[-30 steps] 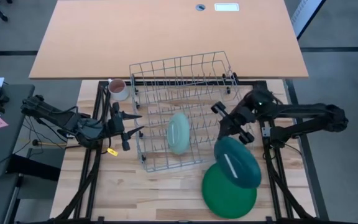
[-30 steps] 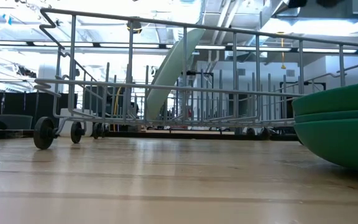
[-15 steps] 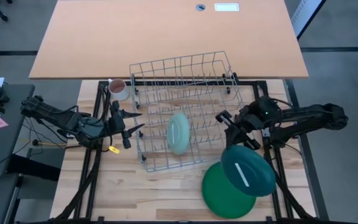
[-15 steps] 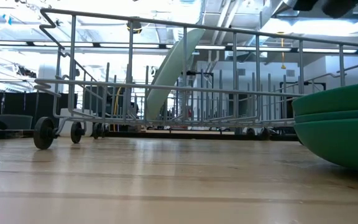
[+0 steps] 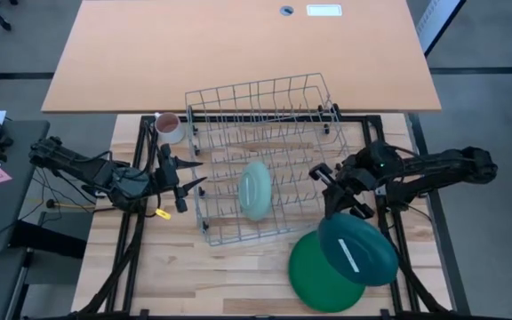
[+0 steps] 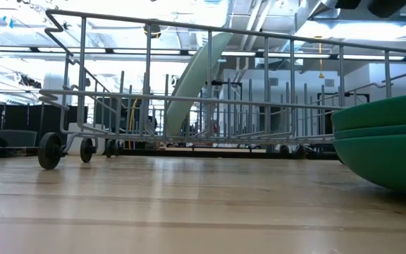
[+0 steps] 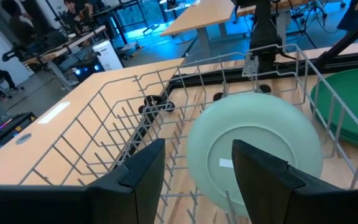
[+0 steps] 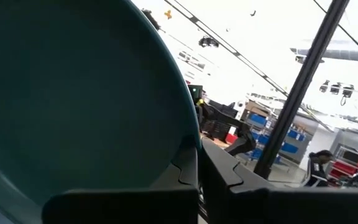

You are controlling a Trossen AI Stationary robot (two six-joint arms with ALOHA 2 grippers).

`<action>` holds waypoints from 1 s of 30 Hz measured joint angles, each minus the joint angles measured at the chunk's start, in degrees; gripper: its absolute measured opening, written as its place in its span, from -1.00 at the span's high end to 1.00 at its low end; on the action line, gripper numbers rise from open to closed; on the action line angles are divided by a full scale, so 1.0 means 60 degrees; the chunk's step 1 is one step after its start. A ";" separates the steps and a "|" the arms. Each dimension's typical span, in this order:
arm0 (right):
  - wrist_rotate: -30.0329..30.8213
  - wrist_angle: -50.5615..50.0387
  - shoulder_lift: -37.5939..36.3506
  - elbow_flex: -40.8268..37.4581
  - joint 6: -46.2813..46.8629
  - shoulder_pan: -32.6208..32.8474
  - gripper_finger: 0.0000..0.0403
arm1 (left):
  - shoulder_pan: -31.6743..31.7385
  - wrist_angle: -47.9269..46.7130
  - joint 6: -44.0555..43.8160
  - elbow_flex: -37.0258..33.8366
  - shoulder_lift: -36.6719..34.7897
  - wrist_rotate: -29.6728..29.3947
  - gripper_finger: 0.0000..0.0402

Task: Sort dishes
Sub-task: Put the dark blue plate in the dish rack

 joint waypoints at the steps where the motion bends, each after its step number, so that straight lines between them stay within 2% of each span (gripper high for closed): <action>1: 0.0000 0.0000 0.0000 0.0000 0.0000 0.0003 0.98 | 0.0000 0.0003 0.0003 0.0000 0.0000 0.0000 0.11; 5: 0.0009 0.0026 0.0000 0.0000 -0.0002 0.0015 0.98 | 0.0000 -0.0164 0.0003 0.0000 0.0000 0.0004 0.11; 15: 0.1145 -0.0103 0.0000 0.0004 -0.0001 -0.0057 0.98 | 0.0520 -0.0650 -0.0324 -0.0026 0.0000 0.0149 0.11; 23: 0.1292 -0.0512 0.0000 0.0007 -0.0001 -0.0199 0.98 | 0.0957 0.0102 0.0259 -0.0674 -0.0011 0.0240 0.11; 30: 0.1519 -0.0514 0.0000 0.0007 -0.0019 -0.0198 0.98 | 0.1343 0.0891 0.0666 -0.0947 -0.0011 0.1162 0.11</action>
